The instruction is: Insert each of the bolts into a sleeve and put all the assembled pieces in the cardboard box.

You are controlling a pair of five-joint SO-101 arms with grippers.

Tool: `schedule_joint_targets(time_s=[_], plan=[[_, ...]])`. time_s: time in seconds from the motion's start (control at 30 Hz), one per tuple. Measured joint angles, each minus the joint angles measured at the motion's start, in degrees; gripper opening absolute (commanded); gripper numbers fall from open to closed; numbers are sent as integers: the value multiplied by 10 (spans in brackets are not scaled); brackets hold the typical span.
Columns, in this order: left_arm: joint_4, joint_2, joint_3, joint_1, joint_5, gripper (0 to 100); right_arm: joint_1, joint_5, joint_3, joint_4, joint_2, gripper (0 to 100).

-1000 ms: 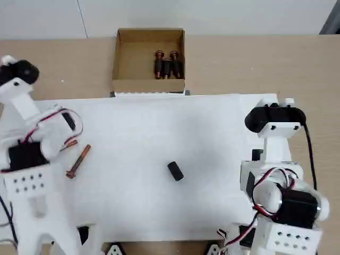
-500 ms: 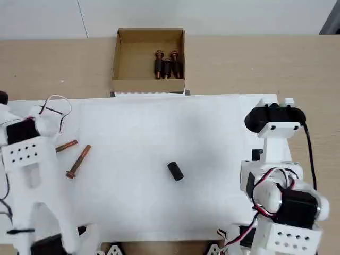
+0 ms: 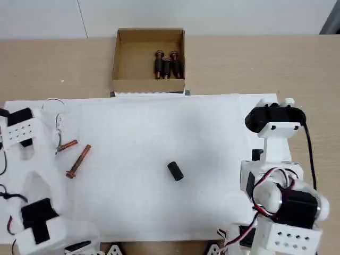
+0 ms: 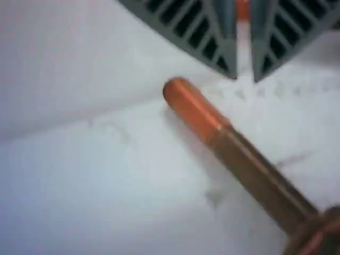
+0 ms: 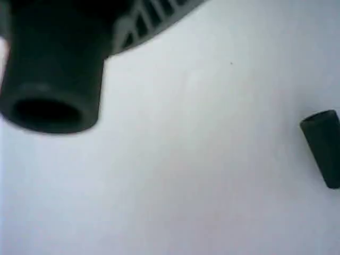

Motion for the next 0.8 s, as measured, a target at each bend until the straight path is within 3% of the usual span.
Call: schedule_joint_targets(time_s=[0.17,0.8], plan=[[0,17,-25,-4,0,133,0,0,0,0,0,3],[0,70,-26,-8,3,134,0,-2,0,0,0,3]])
